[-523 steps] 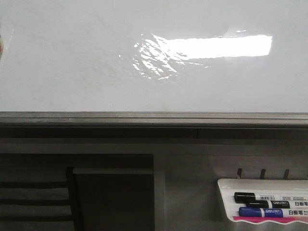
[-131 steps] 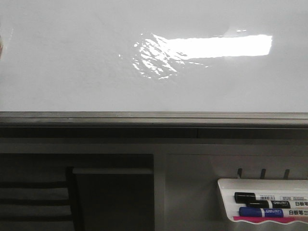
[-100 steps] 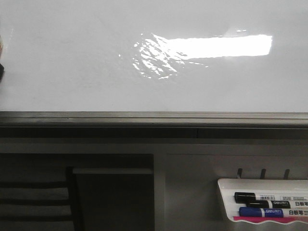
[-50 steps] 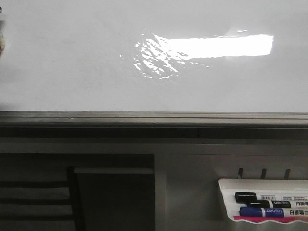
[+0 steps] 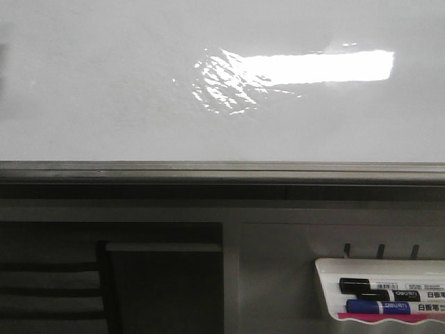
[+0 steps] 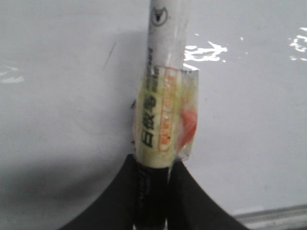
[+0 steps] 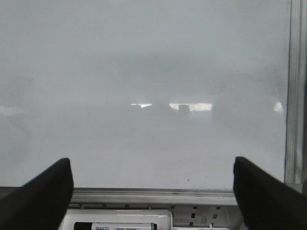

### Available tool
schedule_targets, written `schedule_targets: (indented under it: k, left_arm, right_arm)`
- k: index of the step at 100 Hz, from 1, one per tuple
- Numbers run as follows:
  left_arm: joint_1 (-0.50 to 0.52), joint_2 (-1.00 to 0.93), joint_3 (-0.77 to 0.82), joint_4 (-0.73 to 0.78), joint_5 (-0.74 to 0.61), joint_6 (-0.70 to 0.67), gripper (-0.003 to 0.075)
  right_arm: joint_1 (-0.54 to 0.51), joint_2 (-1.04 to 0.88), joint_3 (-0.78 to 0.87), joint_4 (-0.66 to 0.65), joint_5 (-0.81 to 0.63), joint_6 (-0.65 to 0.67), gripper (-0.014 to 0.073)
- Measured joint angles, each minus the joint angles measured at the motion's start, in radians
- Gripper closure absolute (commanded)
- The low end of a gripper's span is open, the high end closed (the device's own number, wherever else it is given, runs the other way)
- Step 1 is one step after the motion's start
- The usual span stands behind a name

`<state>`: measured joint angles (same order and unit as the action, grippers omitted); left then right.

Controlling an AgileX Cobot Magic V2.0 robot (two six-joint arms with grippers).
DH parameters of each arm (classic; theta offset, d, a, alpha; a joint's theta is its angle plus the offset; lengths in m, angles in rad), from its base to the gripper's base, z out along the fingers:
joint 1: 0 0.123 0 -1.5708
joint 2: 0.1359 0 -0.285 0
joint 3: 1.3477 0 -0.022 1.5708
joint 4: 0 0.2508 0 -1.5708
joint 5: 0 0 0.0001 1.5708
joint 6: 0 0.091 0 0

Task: Write number 7 on whiteboard

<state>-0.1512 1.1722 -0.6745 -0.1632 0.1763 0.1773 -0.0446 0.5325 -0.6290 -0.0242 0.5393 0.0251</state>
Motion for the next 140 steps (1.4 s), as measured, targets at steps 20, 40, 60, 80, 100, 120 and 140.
schedule_targets:
  k: [20, 40, 60, 80, 100, 120, 140]
  left_arm:
    - [-0.01, -0.029, -0.155, 0.008, 0.378, 0.024, 0.0741]
    - [-0.091, -0.029, -0.285, -0.07, 0.696, 0.222, 0.0741]
    - [-0.236, -0.027, -0.301, -0.217, 0.81, 0.511, 0.0741]
    - [-0.406, 0.032, -0.301, -0.248, 0.8, 0.693, 0.0741]
    - [-0.528, 0.095, -0.301, -0.249, 0.759, 0.745, 0.0741]
    - [-0.557, 0.112, -0.301, -0.249, 0.724, 0.756, 0.0741]
    - [-0.559, 0.112, -0.301, -0.249, 0.682, 0.759, 0.0741]
  right_arm:
    - [0.0, 0.107, -0.075, 0.031, 0.108, 0.0, -0.001]
    - [0.0, 0.313, -0.218, 0.192, 0.305, -0.167, -0.001]
    - [0.002, 0.513, -0.326, 0.555, 0.462, -0.593, -0.001]
    - [0.14, 0.635, -0.385, 0.694, 0.497, -0.923, 0.0033]
    - [0.39, 0.671, -0.39, 0.708, 0.394, -1.116, 0.0053]
    - [0.574, 0.712, -0.39, 0.716, 0.31, -1.153, 0.0055]
    - [0.628, 0.768, -0.39, 0.723, 0.263, -1.158, 0.0162]
